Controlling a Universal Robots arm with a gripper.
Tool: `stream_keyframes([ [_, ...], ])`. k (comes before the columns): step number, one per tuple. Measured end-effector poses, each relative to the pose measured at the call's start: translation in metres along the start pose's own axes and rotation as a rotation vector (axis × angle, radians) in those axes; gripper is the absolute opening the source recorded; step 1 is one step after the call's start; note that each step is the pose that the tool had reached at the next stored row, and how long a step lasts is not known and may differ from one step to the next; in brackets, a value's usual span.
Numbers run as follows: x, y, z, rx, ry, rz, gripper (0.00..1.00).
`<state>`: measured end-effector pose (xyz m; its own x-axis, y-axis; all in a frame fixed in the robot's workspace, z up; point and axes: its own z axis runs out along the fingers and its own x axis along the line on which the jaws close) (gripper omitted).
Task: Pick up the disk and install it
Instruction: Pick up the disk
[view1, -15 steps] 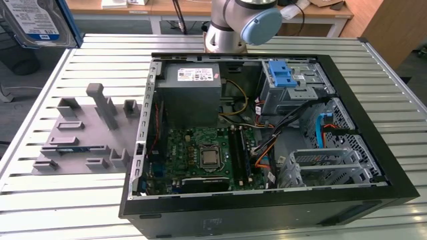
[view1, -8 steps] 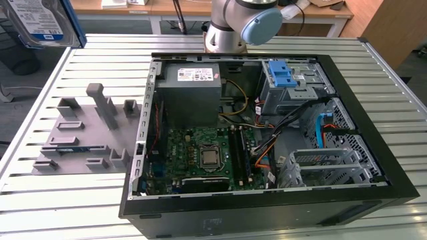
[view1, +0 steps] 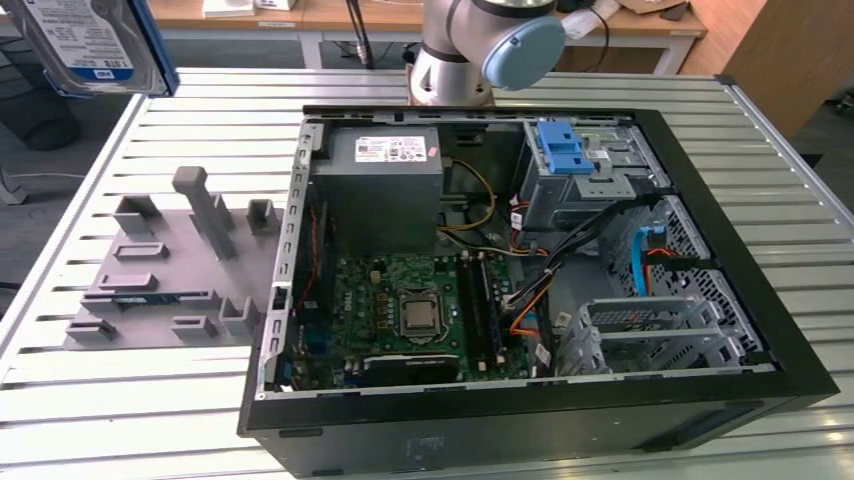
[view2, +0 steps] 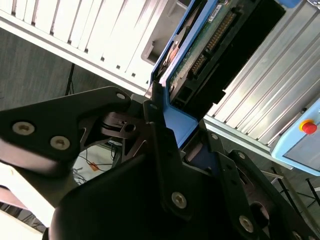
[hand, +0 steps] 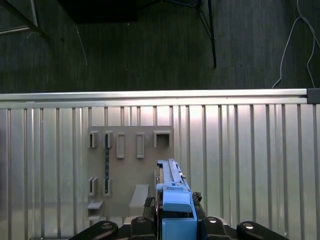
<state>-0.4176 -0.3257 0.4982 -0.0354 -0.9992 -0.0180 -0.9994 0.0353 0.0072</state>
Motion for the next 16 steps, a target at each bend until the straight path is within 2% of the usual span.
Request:
stream_keyframes([
  [16, -0.0003, -0.0098, -0.0001, 0.0000, 0.0000, 0.000, 0.37],
])
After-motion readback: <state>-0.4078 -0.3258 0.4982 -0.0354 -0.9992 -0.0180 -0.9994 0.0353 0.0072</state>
